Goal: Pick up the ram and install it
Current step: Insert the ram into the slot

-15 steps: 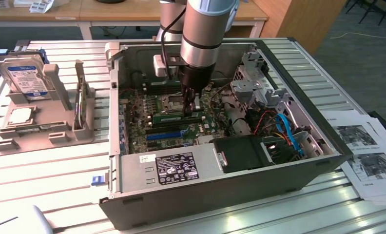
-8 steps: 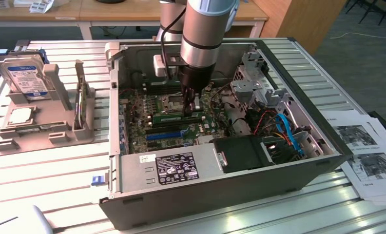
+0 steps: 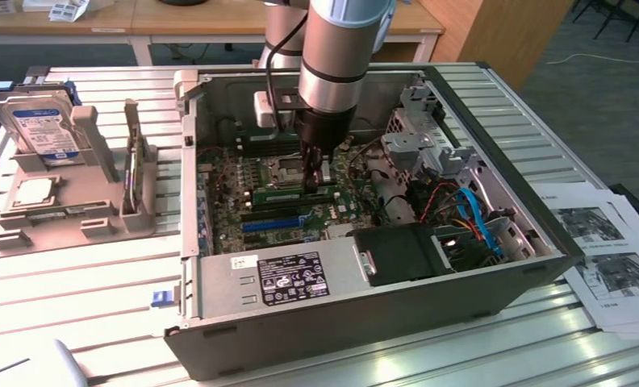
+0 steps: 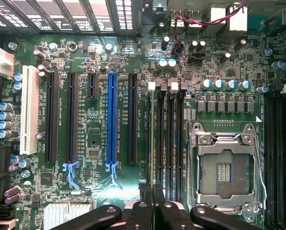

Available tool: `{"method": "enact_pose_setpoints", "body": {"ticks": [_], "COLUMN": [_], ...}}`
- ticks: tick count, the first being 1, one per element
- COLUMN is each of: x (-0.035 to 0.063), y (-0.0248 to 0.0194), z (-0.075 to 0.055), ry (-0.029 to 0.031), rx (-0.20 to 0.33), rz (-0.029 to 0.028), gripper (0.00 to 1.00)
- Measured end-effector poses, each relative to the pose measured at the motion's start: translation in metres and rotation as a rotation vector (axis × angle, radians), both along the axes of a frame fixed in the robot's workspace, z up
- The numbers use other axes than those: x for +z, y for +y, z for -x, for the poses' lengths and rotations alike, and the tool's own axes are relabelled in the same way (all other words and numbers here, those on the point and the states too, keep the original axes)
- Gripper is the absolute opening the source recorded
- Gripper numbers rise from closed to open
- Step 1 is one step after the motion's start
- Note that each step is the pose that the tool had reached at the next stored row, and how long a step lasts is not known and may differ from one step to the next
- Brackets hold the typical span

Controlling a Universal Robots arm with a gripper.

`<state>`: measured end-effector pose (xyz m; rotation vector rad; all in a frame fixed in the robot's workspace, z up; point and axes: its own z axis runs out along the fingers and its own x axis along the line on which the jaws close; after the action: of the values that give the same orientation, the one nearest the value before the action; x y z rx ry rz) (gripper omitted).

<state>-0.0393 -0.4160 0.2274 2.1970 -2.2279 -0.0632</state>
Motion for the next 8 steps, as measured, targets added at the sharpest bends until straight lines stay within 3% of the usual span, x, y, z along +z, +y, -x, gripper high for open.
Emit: {"method": "enact_pose_setpoints", "body": {"ticks": [8], "x": [-0.0006], "y": [0.0], "z": [0.0002], "ry": [-0.0001], "rx": [0.0], "rz": [0.0], "gripper": [0.12]}}
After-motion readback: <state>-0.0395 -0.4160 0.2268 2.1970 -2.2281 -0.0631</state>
